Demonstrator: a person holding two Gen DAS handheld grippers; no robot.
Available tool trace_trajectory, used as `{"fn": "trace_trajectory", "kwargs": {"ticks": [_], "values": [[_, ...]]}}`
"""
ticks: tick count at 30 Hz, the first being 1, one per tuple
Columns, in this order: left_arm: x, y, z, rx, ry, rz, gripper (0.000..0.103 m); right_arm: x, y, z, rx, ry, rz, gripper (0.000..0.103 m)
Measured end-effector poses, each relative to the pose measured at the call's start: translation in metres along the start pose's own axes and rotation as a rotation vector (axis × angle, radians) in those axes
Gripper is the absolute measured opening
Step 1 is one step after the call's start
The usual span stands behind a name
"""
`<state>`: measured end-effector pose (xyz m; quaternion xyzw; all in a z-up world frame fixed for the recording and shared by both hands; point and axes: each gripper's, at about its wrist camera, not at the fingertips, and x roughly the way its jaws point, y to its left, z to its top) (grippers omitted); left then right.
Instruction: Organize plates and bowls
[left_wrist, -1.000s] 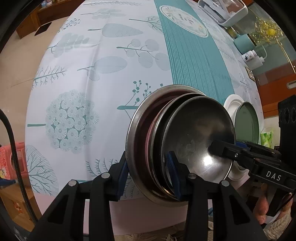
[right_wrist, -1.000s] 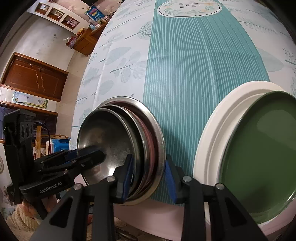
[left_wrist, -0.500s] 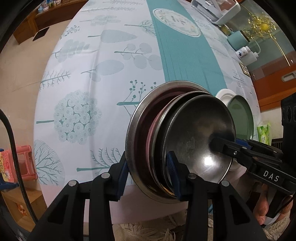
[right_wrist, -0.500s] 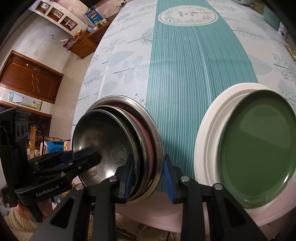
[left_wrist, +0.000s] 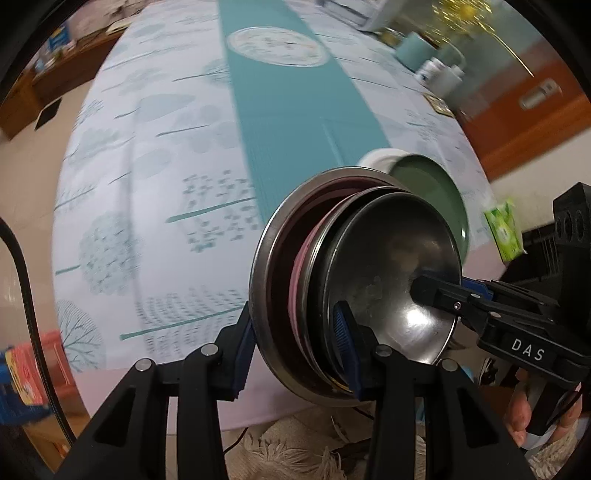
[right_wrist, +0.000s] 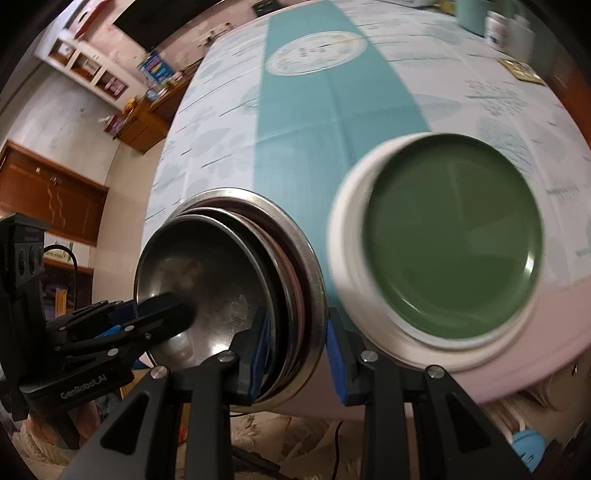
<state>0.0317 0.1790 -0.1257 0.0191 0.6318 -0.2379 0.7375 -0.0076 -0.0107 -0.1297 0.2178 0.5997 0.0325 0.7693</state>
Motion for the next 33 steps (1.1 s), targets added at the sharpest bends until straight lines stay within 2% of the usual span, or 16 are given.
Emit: {"fn": "trace_trajectory", "kwargs": {"ticks": [10,20,27,33], "values": [[0.016,-0.060,0.020,0.057,0.029,-0.019,0.039,-0.032,-0.053,0.000,0.058,-0.038,-0.017,0.030],[0.060,-0.120,0.054,0.006,0.064,-0.020,0.040,-0.048,-0.121,0.039,0.006,-0.003,-0.043,0.030],[0.088,-0.137,0.066,-0.062,0.052,0.019,0.041,-0.033,-0.150,0.062,-0.057,0.044,-0.042,0.030],[0.102,-0.137,0.067,-0.121,0.053,0.037,0.044,-0.022,-0.156,0.071,-0.119,0.073,-0.041,0.030]]}}
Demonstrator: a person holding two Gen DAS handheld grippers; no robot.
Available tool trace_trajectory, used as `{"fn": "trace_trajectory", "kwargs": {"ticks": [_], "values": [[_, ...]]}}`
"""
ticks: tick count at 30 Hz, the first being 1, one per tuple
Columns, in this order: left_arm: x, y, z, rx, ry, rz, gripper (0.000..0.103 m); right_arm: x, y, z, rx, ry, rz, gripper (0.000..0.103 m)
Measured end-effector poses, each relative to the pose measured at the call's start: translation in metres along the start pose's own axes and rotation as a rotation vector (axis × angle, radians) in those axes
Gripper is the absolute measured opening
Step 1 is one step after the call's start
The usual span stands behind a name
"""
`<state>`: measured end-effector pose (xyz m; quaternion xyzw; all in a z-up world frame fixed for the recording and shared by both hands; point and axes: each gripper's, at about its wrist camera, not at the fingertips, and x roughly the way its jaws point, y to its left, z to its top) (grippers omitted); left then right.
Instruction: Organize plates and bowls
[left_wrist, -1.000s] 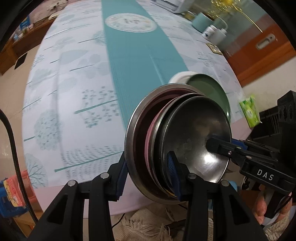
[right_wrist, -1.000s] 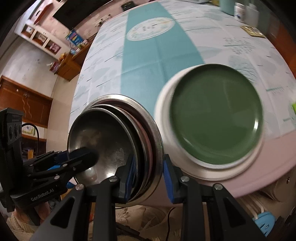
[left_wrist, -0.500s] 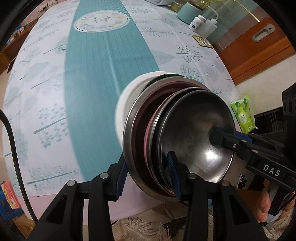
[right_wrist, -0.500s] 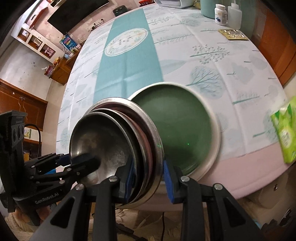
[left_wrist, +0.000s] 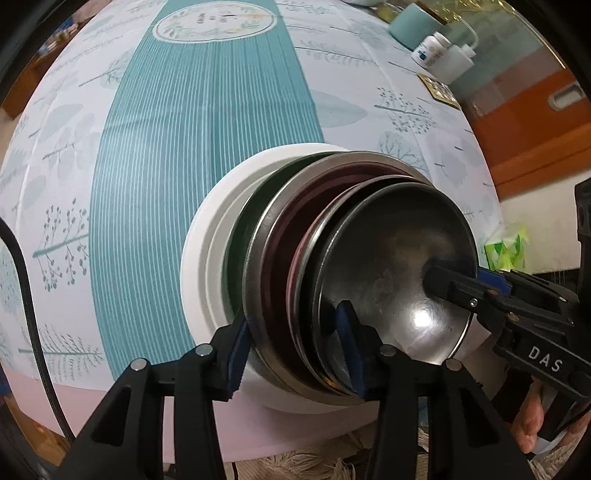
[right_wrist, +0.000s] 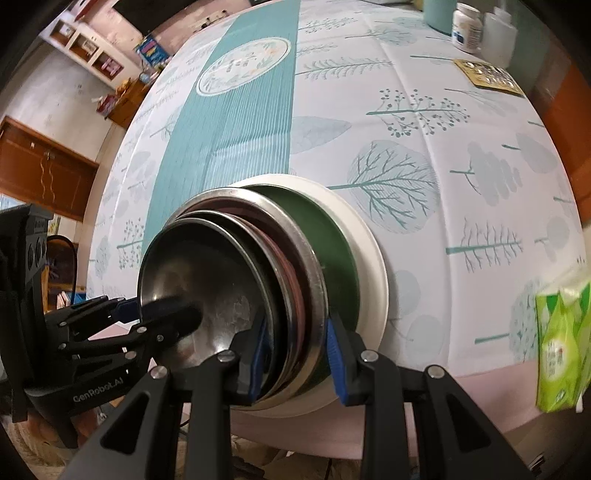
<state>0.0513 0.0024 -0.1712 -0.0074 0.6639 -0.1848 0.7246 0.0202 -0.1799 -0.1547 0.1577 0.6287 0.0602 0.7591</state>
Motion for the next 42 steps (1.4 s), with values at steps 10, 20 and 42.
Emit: {"fn": "trace_trajectory", "kwargs": {"ticks": [10,20,42], "values": [[0.002,-0.002,0.001,-0.019,-0.019,0.019,0.047,-0.002,0.001,0.004,-0.053,-0.001,0.011,0.030],[-0.014,-0.013,0.000,0.057,-0.104,0.099,0.067,-0.012,0.008,0.000,-0.101,-0.050,-0.029,0.033],[-0.106,-0.021,-0.026,0.020,-0.337,0.182,0.092,-0.092,0.050,-0.019,-0.168,-0.330,-0.092,0.039]]}}
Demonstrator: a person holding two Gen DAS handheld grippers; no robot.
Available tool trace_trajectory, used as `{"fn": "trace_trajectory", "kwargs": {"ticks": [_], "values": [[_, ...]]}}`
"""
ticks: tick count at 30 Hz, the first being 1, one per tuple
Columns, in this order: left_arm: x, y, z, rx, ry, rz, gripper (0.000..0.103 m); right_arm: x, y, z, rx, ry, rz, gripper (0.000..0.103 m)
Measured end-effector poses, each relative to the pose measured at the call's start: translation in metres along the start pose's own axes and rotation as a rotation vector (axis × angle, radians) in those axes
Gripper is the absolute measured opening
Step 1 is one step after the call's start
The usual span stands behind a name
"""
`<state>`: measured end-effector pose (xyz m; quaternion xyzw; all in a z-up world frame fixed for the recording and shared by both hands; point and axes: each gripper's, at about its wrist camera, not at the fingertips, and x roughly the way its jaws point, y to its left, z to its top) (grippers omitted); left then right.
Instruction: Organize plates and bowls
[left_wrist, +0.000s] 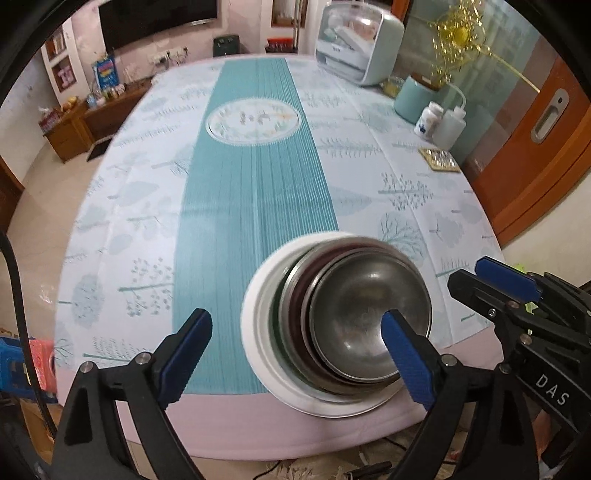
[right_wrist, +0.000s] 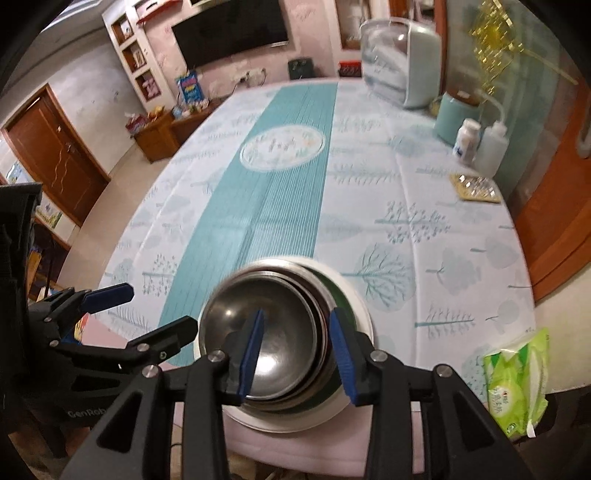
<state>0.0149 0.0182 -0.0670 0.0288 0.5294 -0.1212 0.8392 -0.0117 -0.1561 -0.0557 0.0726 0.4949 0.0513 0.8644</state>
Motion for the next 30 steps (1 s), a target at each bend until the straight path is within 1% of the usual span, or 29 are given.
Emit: {"fn": "trace_trajectory", "kwargs": {"ticks": [3,7,12,18,24,30], "values": [[-0.016,0.004,0.001,-0.011,-0.036,0.016,0.092,-0.013,0.006,0.002,0.024,-0.036,-0.027,0.042],[-0.037,0.005,0.002,-0.037,-0.079,0.048,0.092,-0.026,0.012,0.001,0.043,-0.055,-0.031,0.043],[-0.059,0.000,-0.002,-0.035,-0.144,0.095,0.092,-0.039,0.020,-0.004,0.048,-0.074,-0.071,0.043],[-0.070,-0.008,-0.011,-0.029,-0.164,0.097,0.092,-0.053,0.019,-0.012,0.061,-0.091,-0.110,0.043],[-0.080,-0.015,-0.020,-0.022,-0.193,0.130,0.092,-0.064,0.021,-0.016,0.056,-0.111,-0.143,0.043],[-0.090,-0.017,-0.021,-0.033,-0.224,0.153,0.092,-0.072,0.026,-0.016,0.033,-0.136,-0.158,0.043]]}}
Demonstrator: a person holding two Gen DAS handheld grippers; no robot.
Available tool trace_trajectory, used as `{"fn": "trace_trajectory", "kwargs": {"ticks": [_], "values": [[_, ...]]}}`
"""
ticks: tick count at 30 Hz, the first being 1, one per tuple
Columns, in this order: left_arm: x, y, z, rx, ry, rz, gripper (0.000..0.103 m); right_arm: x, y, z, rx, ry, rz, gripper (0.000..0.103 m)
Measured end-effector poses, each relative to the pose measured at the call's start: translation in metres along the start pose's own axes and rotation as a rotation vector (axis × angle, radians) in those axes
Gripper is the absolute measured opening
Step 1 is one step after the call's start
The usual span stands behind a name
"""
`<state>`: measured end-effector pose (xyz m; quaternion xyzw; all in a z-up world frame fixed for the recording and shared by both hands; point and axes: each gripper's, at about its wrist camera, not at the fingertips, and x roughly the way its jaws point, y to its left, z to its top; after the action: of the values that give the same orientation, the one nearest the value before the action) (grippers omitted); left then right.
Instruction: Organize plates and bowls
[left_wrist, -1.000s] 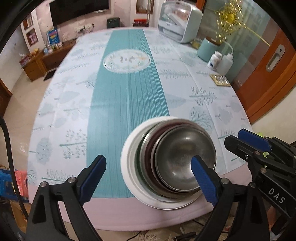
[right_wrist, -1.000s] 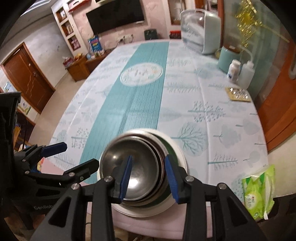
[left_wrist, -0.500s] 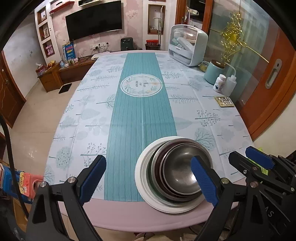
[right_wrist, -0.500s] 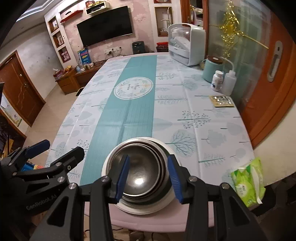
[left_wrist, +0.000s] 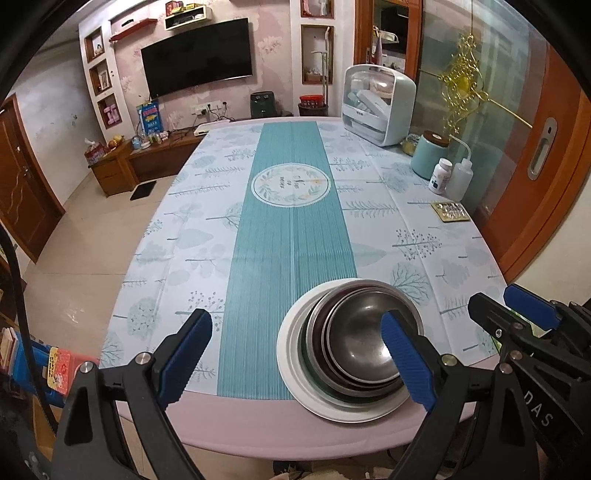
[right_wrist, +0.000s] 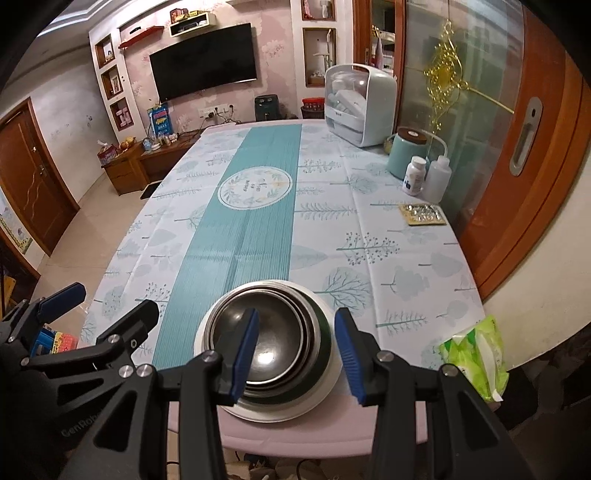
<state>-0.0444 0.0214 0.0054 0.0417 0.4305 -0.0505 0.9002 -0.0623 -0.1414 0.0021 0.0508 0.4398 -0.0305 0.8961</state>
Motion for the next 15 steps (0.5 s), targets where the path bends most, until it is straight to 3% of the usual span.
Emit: {"fn": "trace_trajectory", "kwargs": {"ticks": [15], "values": [[-0.0093,0.0049,0.0027,-0.023,-0.035,0.012,0.092,-0.0105,0.0063,0.0033,-0.019,-0.044,0.004,0.043]]}}
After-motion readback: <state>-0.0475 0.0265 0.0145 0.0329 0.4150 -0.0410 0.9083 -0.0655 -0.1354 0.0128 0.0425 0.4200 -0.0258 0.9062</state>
